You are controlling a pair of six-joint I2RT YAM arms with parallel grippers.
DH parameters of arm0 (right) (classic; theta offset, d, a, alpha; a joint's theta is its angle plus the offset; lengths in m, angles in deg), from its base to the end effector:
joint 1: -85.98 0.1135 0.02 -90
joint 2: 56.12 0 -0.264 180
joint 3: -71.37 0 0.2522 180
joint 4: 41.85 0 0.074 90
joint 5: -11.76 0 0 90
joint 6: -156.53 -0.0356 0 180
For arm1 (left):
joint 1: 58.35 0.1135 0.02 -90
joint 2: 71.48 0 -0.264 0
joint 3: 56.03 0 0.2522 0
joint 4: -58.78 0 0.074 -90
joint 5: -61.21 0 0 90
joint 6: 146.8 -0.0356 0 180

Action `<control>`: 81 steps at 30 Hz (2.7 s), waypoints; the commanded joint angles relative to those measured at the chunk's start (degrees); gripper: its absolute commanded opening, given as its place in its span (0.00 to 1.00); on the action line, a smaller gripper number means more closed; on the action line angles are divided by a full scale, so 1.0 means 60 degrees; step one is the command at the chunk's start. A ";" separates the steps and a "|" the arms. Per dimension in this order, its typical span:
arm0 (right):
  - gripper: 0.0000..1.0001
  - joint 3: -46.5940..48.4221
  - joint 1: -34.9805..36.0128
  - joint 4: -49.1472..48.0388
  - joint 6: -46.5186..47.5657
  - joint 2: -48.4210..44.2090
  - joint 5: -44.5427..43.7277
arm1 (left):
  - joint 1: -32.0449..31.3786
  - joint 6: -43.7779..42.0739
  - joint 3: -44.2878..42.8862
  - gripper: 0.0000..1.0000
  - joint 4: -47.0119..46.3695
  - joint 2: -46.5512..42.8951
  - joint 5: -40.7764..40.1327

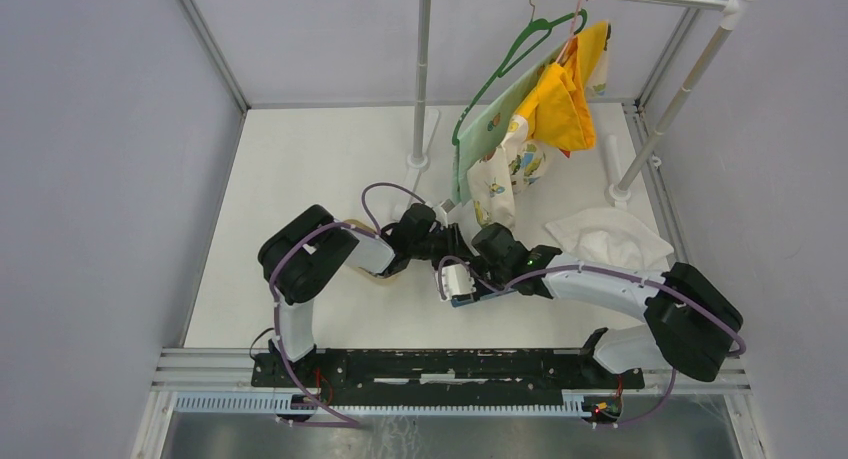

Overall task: Put the credit cards into the card holder
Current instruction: Insert the credit card into the card holder.

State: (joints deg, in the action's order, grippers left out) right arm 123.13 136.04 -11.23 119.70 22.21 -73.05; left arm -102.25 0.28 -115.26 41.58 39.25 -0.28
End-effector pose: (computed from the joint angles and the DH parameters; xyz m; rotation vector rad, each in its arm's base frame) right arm 0.1590 0.1949 0.1672 -2.0321 1.5661 0.0957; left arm 0.2458 -0.2601 0.1037 0.0465 2.5260 -1.4254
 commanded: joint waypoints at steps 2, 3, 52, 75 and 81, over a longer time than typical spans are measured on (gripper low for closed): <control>0.10 0.0066 0.0195 -0.0355 -0.0627 -0.0149 0.2260 | -0.0026 -0.0783 -0.0153 0.41 0.0901 -0.0064 -0.0432; 0.10 0.0070 0.0301 -0.0476 -0.0705 0.0020 0.2062 | -0.0023 -0.0783 -0.0168 0.41 0.0898 -0.0046 -0.0440; 0.79 -0.0648 -0.5257 -0.0572 -0.2520 -0.2875 0.7382 | -0.0390 -0.3772 0.2567 0.49 0.0853 -0.7432 -0.3151; 0.64 -0.0404 -0.6162 -0.0437 -0.5291 -0.0045 0.6196 | -0.0976 -0.2216 0.4706 0.45 -0.1180 -0.7864 -0.3232; 0.59 -0.0319 -0.6174 -0.0499 -0.5519 0.0370 0.6107 | -0.1832 -0.2626 0.3784 0.39 -0.0856 -0.6409 -0.4151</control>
State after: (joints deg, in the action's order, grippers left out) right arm 118.78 99.30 -11.99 88.88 23.26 -35.96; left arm -110.43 -14.86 -87.63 40.29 -3.28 -20.45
